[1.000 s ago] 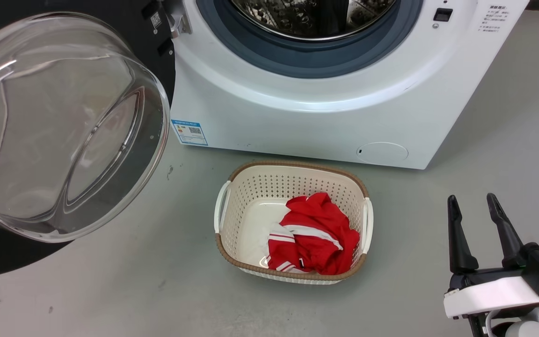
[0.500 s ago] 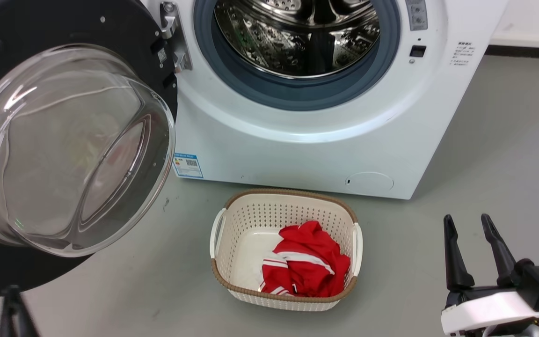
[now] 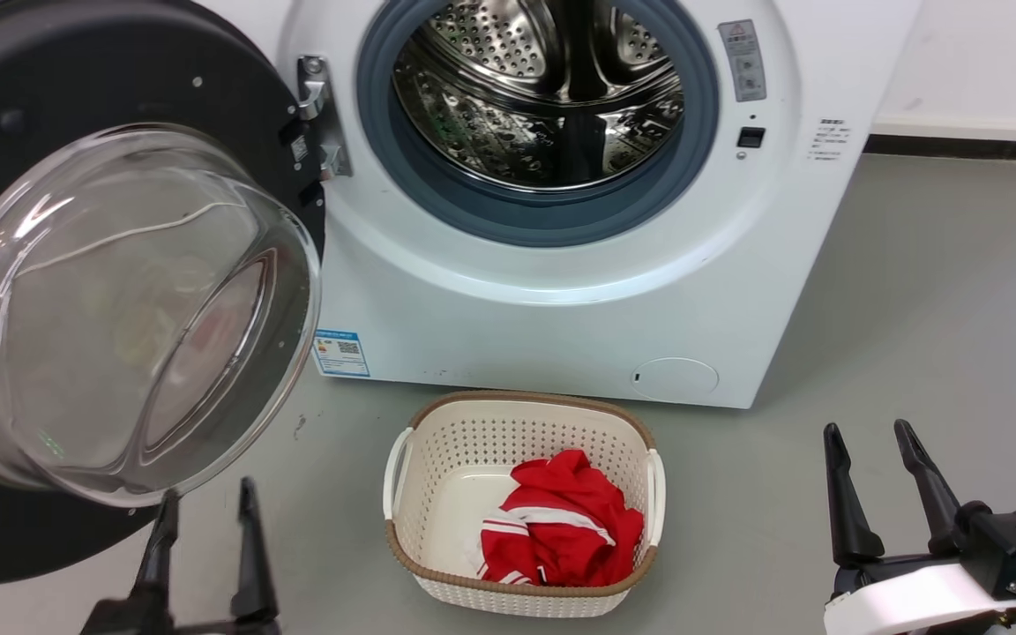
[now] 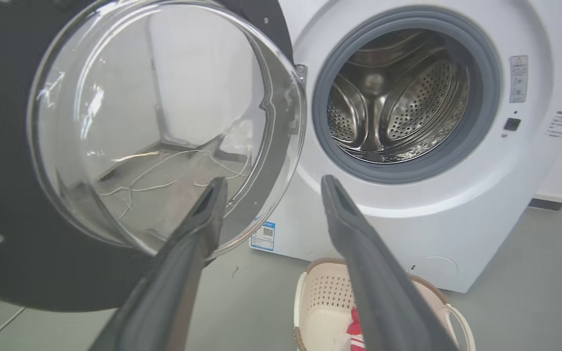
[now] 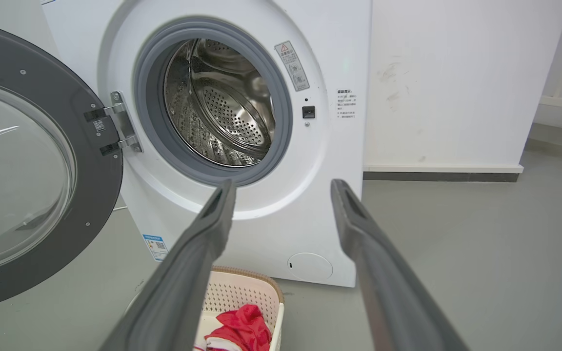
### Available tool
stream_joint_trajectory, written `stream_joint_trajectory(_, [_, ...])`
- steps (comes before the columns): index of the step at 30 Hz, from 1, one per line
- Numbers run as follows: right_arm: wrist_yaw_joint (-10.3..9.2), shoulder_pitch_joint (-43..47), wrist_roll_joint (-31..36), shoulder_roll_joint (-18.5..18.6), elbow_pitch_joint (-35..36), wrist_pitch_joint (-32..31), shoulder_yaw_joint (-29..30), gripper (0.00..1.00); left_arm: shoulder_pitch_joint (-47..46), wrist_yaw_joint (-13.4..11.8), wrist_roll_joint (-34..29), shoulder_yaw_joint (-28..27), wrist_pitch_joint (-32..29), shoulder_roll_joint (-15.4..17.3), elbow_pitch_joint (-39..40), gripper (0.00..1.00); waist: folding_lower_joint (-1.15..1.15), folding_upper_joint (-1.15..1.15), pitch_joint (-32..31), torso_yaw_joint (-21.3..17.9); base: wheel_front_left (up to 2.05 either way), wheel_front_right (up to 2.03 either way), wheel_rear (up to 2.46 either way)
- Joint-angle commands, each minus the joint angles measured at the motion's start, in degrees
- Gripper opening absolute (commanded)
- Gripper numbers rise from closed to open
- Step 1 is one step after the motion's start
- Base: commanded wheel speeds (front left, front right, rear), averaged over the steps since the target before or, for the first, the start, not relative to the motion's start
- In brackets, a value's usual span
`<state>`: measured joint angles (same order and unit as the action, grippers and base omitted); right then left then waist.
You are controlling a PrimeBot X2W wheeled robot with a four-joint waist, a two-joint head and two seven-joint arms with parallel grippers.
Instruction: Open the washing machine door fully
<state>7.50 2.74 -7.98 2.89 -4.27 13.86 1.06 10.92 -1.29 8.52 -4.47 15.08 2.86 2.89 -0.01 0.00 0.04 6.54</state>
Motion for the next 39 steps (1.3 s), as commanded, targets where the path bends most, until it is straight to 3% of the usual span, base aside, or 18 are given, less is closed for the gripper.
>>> stream_joint_trajectory(1, [-0.02,0.5,0.8,0.0,0.5,-0.1,0.0,1.0,-1.8,0.4,-0.9,0.8,0.1,0.1,0.4,1.0,0.01,0.0,-0.1,-0.7,0.0,0.0,0.0])
stream_joint_trajectory(10, [-0.02,0.8,2.1,0.0,1.8,-1.1,-0.5,1.0,-9.3,4.0,-4.0,3.9,0.1,0.4,-3.7,1.0,0.01,0.0,-0.1,-4.9,0.0,0.0,0.0])
stream_joint_trajectory(16, [-0.02,0.4,2.1,0.0,1.6,-1.2,-0.9,1.0,-8.8,3.5,-4.0,3.1,0.1,0.4,-5.4,1.0,0.01,0.0,-0.3,-6.9,0.0,0.0,0.0])
stream_joint_trajectory(39, [-0.02,0.0,0.9,0.0,0.4,-0.7,-1.4,1.0,-8.1,3.6,-4.2,3.4,0.1,0.0,-5.7,1.0,0.01,0.0,0.0,-6.5,0.0,0.0,0.0])
